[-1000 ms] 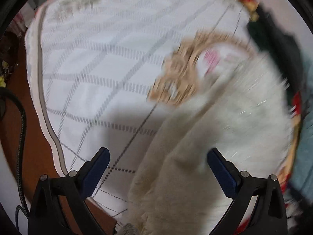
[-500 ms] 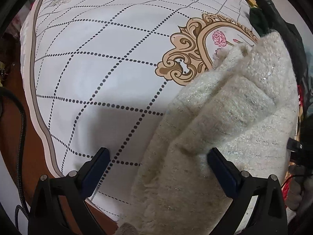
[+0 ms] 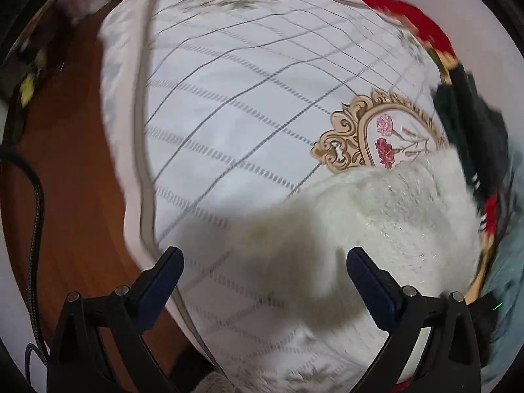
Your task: Fold large clothes
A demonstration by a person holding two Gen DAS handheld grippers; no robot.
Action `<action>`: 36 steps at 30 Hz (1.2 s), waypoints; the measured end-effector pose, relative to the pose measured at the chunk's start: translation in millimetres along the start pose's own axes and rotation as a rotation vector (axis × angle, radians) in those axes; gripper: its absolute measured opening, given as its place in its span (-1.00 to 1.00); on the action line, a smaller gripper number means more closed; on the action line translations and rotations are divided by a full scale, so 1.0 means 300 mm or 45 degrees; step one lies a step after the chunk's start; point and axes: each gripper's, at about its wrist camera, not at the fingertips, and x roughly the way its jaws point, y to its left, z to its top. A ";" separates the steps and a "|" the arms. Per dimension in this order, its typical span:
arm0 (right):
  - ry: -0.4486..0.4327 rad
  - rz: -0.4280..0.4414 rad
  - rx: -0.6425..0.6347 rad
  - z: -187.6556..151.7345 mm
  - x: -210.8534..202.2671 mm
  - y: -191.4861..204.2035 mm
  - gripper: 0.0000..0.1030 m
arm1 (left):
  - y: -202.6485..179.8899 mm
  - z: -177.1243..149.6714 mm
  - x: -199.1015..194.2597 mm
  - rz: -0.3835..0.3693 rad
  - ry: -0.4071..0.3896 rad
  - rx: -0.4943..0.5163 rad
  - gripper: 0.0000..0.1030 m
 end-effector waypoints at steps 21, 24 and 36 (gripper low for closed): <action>-0.053 0.260 -0.129 0.124 0.138 0.082 0.14 | -0.197 0.071 0.057 -0.154 -0.100 0.067 -0.68; -0.046 0.330 -0.114 0.126 0.142 0.129 0.10 | -0.211 0.098 0.001 -0.137 -0.132 0.121 -0.69; -0.250 0.449 -0.106 0.274 -0.068 0.501 0.06 | -0.477 0.469 -0.175 -0.312 -0.140 0.490 -0.70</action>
